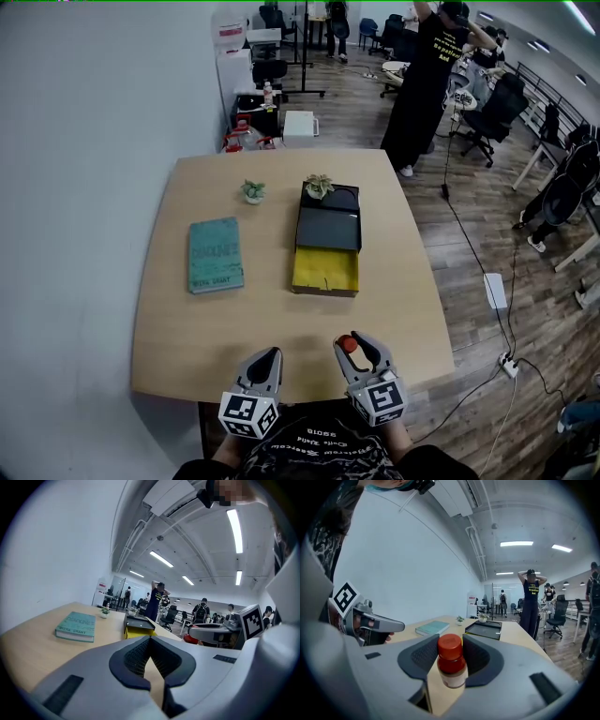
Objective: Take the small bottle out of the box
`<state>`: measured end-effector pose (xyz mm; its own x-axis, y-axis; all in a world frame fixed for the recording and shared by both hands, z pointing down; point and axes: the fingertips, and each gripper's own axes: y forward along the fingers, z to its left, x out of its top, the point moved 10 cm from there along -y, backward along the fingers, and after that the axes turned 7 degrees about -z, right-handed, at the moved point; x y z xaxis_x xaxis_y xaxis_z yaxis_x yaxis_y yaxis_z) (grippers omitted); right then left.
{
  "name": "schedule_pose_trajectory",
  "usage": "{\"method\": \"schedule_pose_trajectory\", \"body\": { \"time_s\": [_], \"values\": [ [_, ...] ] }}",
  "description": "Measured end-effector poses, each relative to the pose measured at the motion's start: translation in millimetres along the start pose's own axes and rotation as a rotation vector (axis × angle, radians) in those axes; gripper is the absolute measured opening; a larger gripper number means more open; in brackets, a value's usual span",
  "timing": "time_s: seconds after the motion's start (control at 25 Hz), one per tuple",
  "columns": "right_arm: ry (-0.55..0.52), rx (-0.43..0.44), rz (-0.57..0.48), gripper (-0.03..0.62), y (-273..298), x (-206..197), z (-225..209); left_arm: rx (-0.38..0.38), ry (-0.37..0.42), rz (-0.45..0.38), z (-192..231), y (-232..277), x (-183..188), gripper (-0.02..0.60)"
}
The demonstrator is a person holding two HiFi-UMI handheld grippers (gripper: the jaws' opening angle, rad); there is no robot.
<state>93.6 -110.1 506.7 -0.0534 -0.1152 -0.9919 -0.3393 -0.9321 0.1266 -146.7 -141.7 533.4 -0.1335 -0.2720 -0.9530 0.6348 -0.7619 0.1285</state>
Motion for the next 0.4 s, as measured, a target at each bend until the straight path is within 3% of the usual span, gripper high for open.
{"method": "schedule_pose_trajectory", "body": {
  "time_s": [0.4],
  "values": [
    [-0.001,0.003,0.017,0.158,3.9,-3.8,2.7,-0.004,0.028,-0.012,2.4,2.8,4.8,0.003]
  ]
}}
